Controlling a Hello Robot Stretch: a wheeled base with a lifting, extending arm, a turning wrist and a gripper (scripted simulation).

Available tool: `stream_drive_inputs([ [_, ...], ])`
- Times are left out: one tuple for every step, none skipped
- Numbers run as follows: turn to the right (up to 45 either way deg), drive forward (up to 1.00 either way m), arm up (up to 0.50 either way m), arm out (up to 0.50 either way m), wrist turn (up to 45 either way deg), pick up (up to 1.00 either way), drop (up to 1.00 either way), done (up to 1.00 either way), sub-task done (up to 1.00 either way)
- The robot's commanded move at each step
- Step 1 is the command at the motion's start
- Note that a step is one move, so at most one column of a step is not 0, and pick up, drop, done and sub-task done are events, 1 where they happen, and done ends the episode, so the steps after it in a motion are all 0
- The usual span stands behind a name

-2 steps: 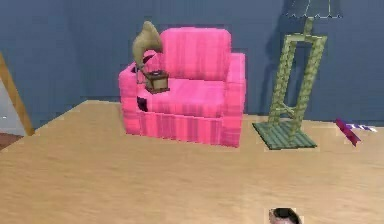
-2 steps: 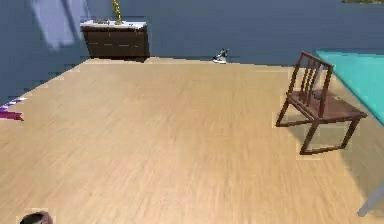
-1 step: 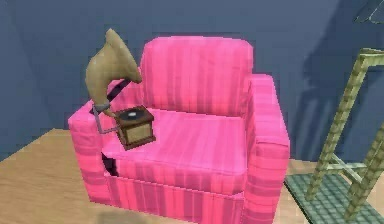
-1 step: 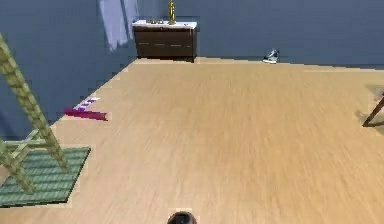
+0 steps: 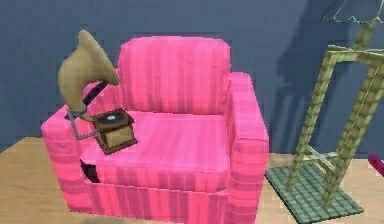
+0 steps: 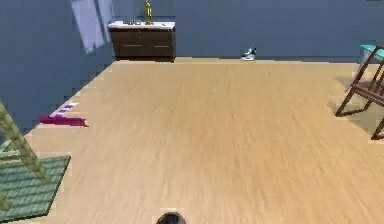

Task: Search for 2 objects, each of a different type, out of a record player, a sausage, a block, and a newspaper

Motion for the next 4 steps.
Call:
stream_drive_inputs([
  [0.0, 0.45, 0.0, 0.0, 0.0, 0.0, 0.0, 0.0, 0.0],
  [-36.0, 0.0, 0.0, 0.0, 0.0, 0.0, 0.0, 0.0, 0.0],
  [0.0, 0.0, 0.0, 0.0, 0.0, 0.0, 0.0, 0.0, 1.0],
  [-45.0, 0.0, 0.0, 0.0, 0.0, 0.0, 0.0, 0.0, 0.0],
])
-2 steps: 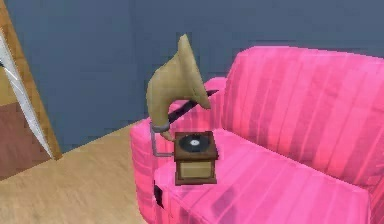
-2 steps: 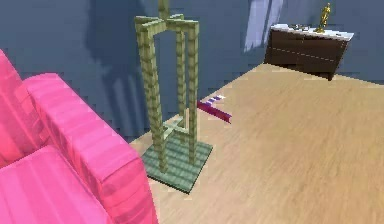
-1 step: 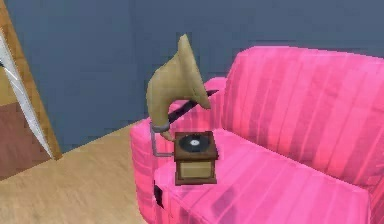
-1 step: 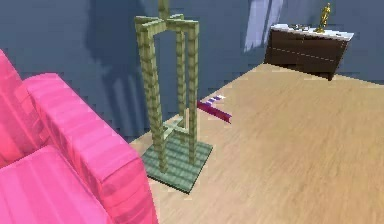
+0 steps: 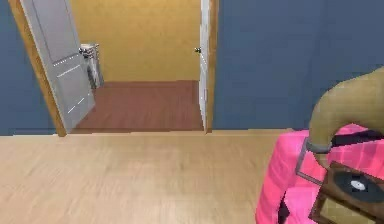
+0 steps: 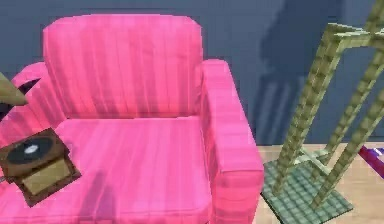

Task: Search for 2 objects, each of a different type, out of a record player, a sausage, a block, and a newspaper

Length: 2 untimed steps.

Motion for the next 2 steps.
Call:
stream_drive_inputs([
  [-45.0, 0.0, 0.0, 0.0, 0.0, 0.0, 0.0, 0.0, 0.0],
  [-45.0, 0.0, 0.0, 0.0, 0.0, 0.0, 0.0, 0.0, 0.0],
])
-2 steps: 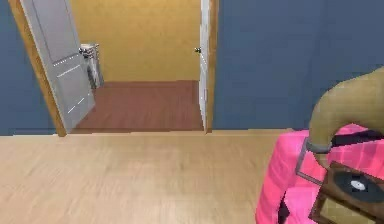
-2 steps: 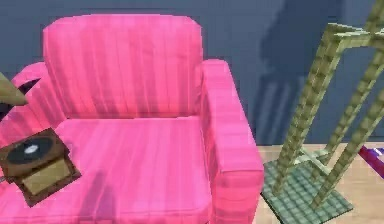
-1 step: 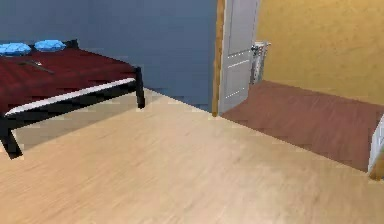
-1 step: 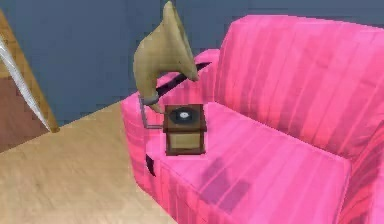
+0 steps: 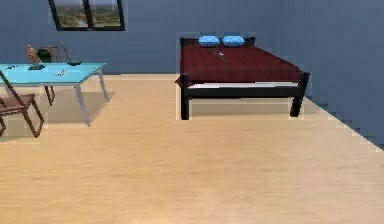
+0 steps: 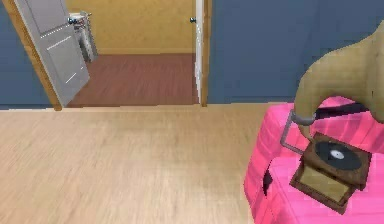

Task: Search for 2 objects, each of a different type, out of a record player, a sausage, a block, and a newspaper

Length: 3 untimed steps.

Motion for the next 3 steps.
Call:
stream_drive_inputs([
  [0.0, 0.1, 0.0, 0.0, 0.0, 0.0, 0.0, 0.0, 0.0],
  [45.0, 0.0, 0.0, 0.0, 0.0, 0.0, 0.0, 0.0, 0.0],
  [33.0, 0.0, 0.0, 0.0, 0.0, 0.0, 0.0, 0.0, 0.0],
])
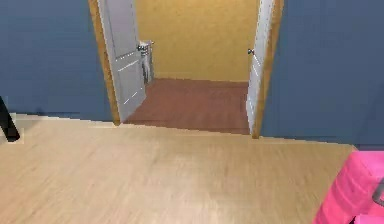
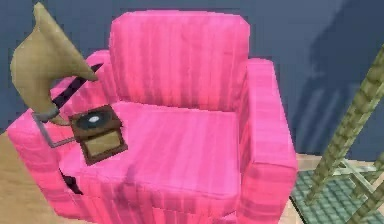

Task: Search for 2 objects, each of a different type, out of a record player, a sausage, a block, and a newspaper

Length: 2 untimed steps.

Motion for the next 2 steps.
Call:
stream_drive_inputs([
  [0.0, 1.0, 0.0, 0.0, 0.0, 0.0, 0.0, 0.0, 0.0],
  [3.0, 0.0, 0.0, 0.0, 0.0, 0.0, 0.0, 0.0, 0.0],
])
